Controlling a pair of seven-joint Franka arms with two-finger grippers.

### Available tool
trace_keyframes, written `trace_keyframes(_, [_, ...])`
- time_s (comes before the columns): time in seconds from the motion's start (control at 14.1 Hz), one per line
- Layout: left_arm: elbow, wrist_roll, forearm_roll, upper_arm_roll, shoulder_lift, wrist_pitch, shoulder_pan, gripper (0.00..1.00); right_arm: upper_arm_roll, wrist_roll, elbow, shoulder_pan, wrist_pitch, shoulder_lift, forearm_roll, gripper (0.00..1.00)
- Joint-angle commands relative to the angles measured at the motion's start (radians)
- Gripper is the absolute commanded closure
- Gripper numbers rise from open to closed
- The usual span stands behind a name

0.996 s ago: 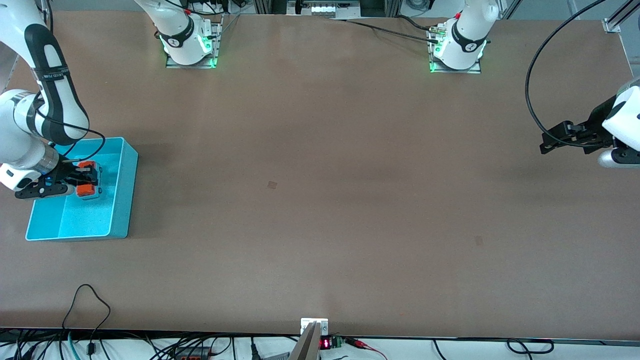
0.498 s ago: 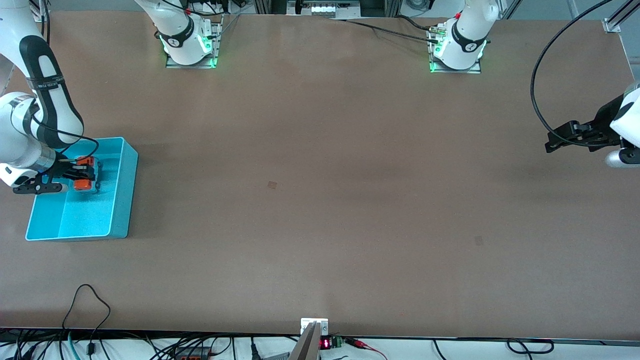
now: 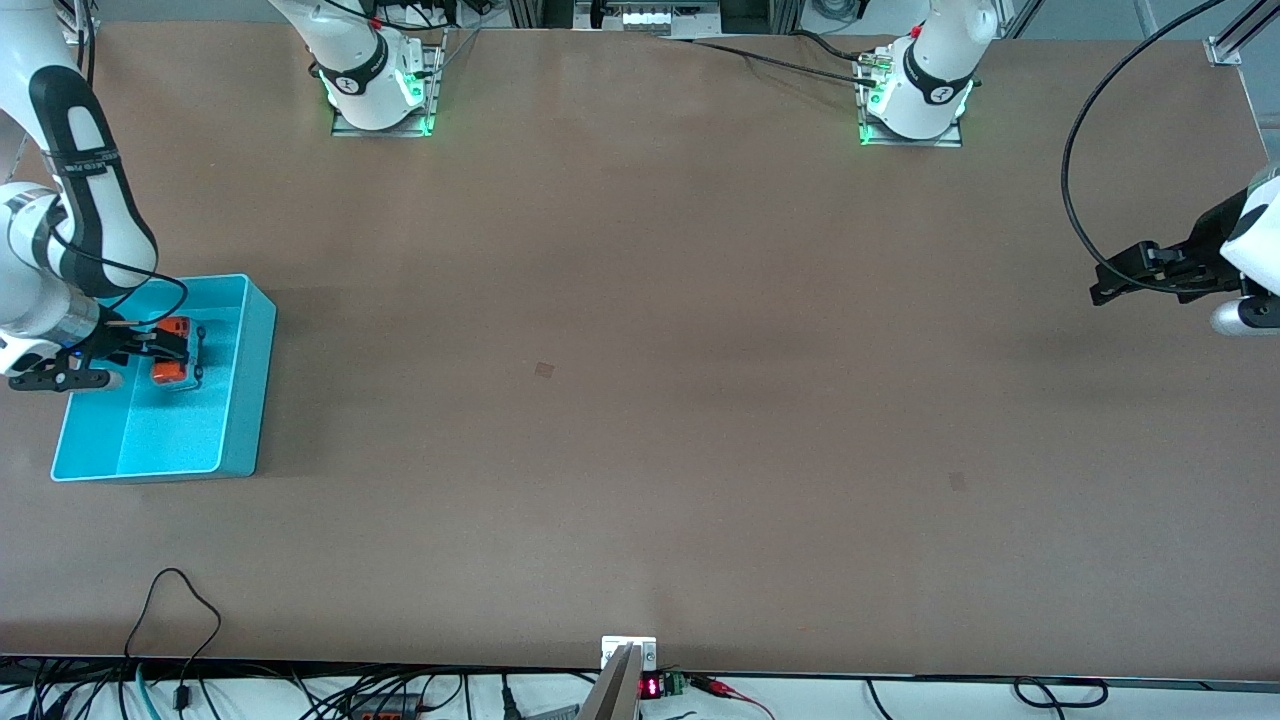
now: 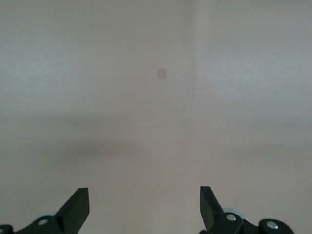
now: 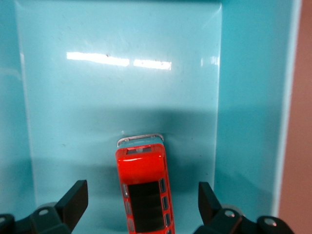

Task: Wind up bus and store in blue box
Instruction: 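Open the right gripper to release the bus in the box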

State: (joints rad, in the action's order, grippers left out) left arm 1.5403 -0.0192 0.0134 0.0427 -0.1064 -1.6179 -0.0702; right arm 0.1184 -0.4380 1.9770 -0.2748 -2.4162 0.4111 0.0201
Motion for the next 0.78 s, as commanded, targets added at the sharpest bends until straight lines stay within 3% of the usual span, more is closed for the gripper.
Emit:
trace_keyframes(0.0, [-0.002, 0.013, 0.017, 0.003, 0.005, 0.013, -0.01, 0.0, -0.049, -0.001, -0.064, -0.006, 0.206, -0.122, -0.016, 0.0])
trace_keyframes(0.28, [-0.002, 0.013, 0.017, 0.003, 0.002, 0.013, -0.016, 0.0, -0.078, 0.059, -0.107, 0.034, 0.415, -0.279, -0.014, 0.0])
trace_keyframes(0.57, [-0.002, 0.013, 0.017, 0.003, 0.002, 0.013, -0.016, 0.0, -0.173, 0.25, -0.24, 0.039, 0.673, -0.339, -0.006, 0.0])
trace_keyframes(0.71, [-0.002, 0.013, 0.017, 0.003, 0.002, 0.013, -0.017, 0.0, -0.184, 0.304, -0.285, 0.072, 0.773, -0.368, -0.019, 0.0])
